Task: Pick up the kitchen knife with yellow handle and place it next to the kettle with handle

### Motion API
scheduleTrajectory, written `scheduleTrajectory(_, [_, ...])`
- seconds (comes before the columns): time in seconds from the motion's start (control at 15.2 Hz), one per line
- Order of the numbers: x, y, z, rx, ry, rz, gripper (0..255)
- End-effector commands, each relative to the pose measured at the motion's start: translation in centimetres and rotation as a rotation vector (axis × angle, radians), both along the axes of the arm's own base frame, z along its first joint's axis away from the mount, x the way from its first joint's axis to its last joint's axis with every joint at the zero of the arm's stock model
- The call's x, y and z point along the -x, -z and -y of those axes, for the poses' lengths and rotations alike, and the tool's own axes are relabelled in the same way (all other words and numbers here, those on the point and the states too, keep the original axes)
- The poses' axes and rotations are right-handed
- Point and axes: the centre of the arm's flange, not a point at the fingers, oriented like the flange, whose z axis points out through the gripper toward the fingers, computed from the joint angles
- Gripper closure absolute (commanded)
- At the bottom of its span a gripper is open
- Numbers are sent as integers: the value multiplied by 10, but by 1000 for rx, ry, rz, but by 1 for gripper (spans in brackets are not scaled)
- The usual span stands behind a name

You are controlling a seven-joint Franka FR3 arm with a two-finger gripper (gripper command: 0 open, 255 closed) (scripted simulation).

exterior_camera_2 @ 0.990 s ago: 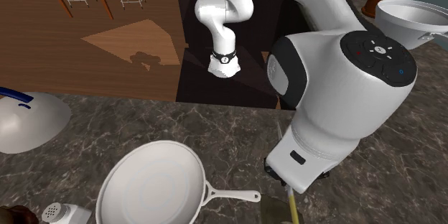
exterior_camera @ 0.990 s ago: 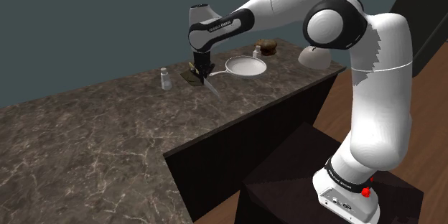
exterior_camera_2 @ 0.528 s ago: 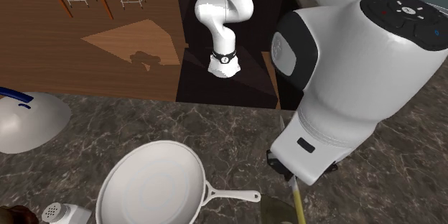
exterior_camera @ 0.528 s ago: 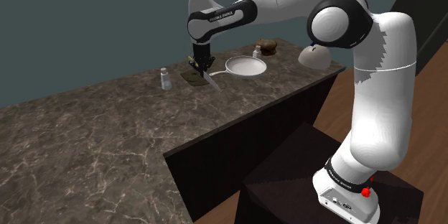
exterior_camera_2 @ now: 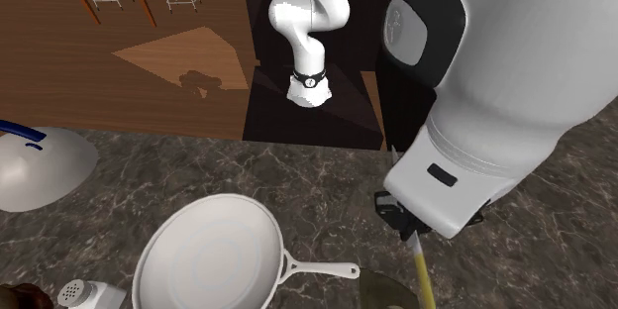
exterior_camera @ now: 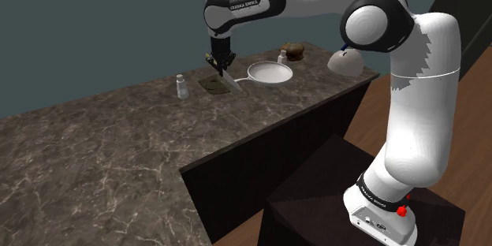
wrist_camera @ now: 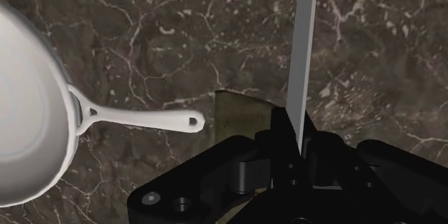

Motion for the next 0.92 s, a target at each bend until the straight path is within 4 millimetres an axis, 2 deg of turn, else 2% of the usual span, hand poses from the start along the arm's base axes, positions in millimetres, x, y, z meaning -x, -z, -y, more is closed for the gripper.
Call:
scheduleTrajectory(0.0, [0, -11, 1, 0, 0, 0, 255])
scheduleTrajectory(0.86, [0, -80, 1, 0, 0, 0, 255])
